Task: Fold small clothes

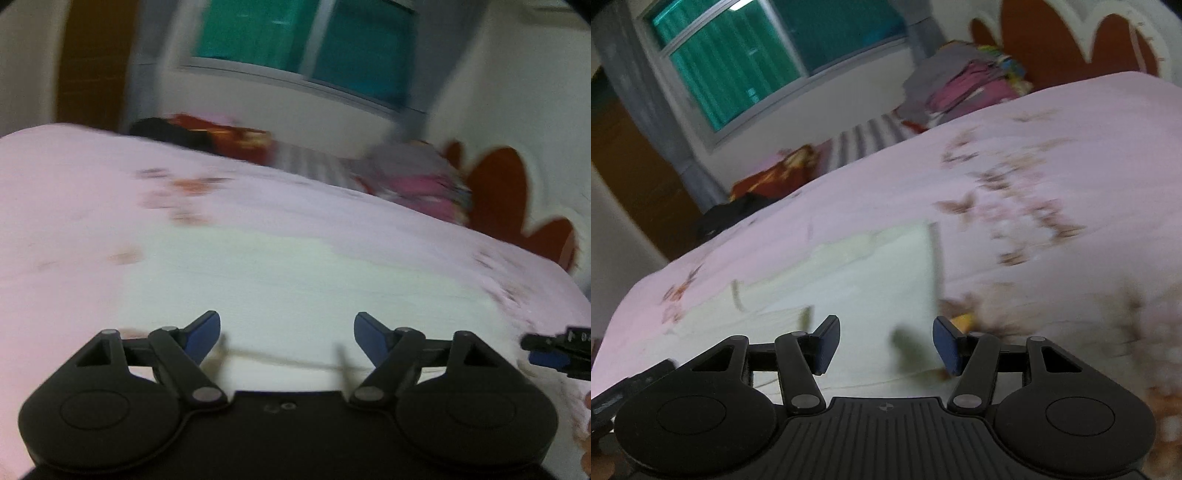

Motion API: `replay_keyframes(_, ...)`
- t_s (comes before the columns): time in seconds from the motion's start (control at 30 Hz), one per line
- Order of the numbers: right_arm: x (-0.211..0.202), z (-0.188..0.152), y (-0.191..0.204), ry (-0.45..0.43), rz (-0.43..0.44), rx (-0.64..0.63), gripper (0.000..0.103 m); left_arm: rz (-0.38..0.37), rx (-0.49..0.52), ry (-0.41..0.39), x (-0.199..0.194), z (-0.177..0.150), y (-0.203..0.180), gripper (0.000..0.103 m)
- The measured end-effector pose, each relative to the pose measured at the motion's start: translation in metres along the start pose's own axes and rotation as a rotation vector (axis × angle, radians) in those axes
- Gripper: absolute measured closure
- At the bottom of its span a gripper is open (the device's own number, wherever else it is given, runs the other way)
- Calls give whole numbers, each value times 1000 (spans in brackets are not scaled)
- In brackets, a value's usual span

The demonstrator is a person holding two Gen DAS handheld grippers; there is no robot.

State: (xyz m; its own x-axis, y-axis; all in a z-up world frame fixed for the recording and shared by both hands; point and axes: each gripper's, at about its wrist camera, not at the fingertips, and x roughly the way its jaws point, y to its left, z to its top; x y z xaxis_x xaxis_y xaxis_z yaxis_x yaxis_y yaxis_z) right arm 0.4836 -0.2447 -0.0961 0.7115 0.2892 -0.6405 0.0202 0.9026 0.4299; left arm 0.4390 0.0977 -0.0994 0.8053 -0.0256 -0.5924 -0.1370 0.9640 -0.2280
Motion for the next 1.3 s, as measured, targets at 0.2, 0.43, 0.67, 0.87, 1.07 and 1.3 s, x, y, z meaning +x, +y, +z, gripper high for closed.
replay_keyframes(0.2,37,-14,34,80,60,-11,63,38,-121,57,-4,-4,59,26)
replay_keyframes(0.43,61,-22,56,124,58,-33,63,28,-76,113,20,-4,63,28)
replay_keyframes(0.67,76,-23,74,137,45,-73,63,21,29,129,38,5,59,28)
replay_keyframes(0.87,80,-24,87,118,61,-112,96,2,78,139,39,3,58,23)
replay_keyframes(1.07,48,-7,81,-19,24,-129,96,-6,64,139,42,6,63,31)
replay_keyframes(1.3,36,5,53,-32,-30,-93,96,-25,51,140,40,7,68,37)
